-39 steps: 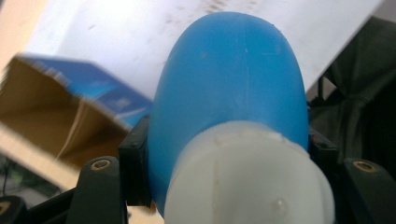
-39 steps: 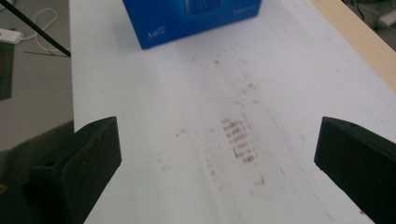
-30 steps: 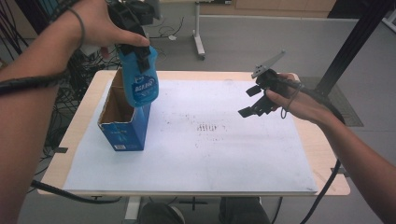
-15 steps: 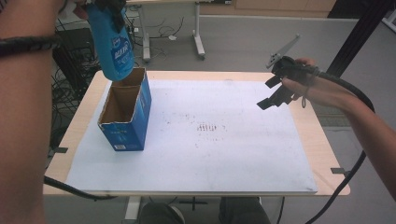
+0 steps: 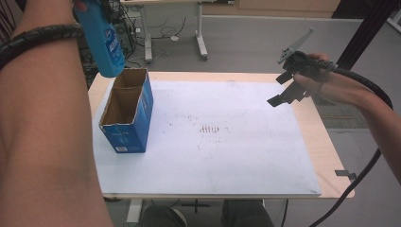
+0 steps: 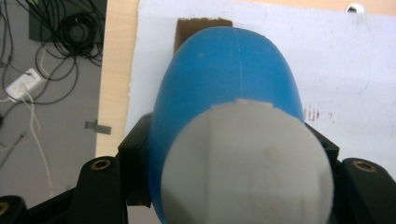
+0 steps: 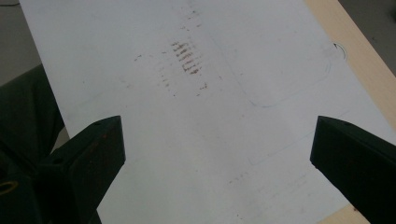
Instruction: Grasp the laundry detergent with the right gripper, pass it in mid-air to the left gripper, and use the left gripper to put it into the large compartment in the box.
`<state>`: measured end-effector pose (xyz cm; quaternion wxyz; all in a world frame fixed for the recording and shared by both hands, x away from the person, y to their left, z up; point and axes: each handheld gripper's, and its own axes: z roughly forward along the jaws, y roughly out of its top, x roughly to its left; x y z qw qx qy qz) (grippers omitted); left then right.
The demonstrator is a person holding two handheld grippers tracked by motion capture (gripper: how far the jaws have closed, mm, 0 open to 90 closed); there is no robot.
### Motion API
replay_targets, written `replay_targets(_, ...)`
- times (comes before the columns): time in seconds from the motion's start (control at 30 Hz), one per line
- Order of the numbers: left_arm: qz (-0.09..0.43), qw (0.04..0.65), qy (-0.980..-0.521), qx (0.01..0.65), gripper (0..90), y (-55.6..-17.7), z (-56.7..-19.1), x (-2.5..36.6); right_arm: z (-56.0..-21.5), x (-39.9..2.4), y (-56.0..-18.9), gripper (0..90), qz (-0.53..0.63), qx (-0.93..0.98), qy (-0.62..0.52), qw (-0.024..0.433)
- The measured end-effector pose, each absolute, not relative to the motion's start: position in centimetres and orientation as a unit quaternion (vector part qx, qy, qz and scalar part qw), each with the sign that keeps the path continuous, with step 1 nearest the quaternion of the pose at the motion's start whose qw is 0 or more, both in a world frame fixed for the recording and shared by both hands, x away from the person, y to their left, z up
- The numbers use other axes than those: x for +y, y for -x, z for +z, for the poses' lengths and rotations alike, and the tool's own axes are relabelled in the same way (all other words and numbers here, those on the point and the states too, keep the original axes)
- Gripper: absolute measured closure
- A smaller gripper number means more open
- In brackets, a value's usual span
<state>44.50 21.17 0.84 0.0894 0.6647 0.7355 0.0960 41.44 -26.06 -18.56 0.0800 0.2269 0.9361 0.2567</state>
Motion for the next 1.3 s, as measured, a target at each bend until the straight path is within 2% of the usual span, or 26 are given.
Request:
replay_targets(0.4,0.103,0.084,-0.649,0.749,37.3,-44.7,-0.8,22.0,-18.5,-26.2,-41.2,3.0,0.260,0.937,-0.221,0.080)
replay_targets(1.3,0.073,0.075,-0.648,0.754,37.3,-45.2,-8.6,23.0,-18.8,-25.9,-40.9,3.0,0.257,0.938,-0.213,0.091)
